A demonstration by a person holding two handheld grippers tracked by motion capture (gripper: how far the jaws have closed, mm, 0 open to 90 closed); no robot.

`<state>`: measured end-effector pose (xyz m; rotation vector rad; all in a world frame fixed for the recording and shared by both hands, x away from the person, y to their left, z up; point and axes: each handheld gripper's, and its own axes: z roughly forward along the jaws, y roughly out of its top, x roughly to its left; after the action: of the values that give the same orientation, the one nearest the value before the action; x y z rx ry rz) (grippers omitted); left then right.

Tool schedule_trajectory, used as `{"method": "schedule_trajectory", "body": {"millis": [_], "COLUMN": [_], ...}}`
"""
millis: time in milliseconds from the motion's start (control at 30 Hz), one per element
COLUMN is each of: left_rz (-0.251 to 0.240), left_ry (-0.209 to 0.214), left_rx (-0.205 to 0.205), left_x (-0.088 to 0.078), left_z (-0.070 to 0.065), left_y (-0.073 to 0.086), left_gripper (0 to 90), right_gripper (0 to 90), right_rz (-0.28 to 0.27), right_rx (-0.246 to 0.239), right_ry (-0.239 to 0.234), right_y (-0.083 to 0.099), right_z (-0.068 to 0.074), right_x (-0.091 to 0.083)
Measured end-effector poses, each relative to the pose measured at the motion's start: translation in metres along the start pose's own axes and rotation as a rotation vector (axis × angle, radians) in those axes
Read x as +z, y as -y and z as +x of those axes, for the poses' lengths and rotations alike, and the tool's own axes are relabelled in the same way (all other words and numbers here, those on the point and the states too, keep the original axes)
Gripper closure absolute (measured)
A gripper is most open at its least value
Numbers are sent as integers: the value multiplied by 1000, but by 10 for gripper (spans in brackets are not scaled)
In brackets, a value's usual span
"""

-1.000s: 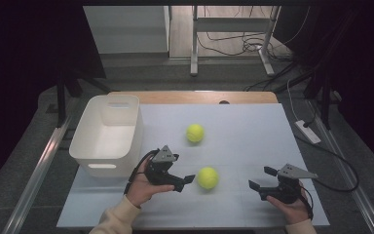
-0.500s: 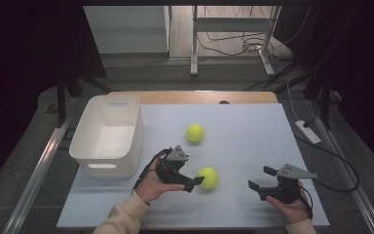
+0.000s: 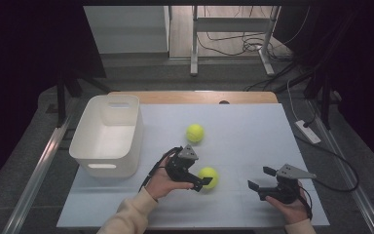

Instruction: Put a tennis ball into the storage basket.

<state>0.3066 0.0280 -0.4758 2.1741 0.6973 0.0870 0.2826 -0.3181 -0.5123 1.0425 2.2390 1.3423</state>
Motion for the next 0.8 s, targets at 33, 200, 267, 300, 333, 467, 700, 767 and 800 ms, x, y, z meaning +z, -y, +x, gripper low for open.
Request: {"method": "schedule_trajectory", "body": {"millis": [33, 200, 267, 300, 333, 467, 700, 767, 800], "left_rz": [1, 12, 13, 17, 21, 45, 75, 92, 94], "left_ry": [-1, -2, -1, 0, 1, 12, 10, 9, 11], "left_rx": [-4, -8, -13, -13, -15, 5, 2, 2, -2], "left_x": [1, 6, 7, 8, 9, 14, 24, 29, 31], "left_z": [0, 1, 1, 1, 1, 0, 0, -1, -1], "left_y": [0, -1, -2, -2, -3, -4, -5, -5, -5], "left_gripper": [57, 55, 51, 49, 47, 34, 31, 31, 31], "right_gripper": [135, 135, 135, 135, 135, 135, 135, 135, 135], "right_rz": [0, -1, 1, 2, 2, 3, 9, 8, 9], "right_rx": [1, 2, 2, 2, 1, 2, 0, 0, 1], "right_ry": [0, 0, 0, 0, 0, 1, 3, 3, 4], "right_y": [0, 0, 0, 0, 0, 0, 0, 0, 0], "right_z": [0, 0, 0, 0, 0, 0, 0, 0, 0], "right_x": [0, 0, 0, 0, 0, 0, 1, 1, 1]}}
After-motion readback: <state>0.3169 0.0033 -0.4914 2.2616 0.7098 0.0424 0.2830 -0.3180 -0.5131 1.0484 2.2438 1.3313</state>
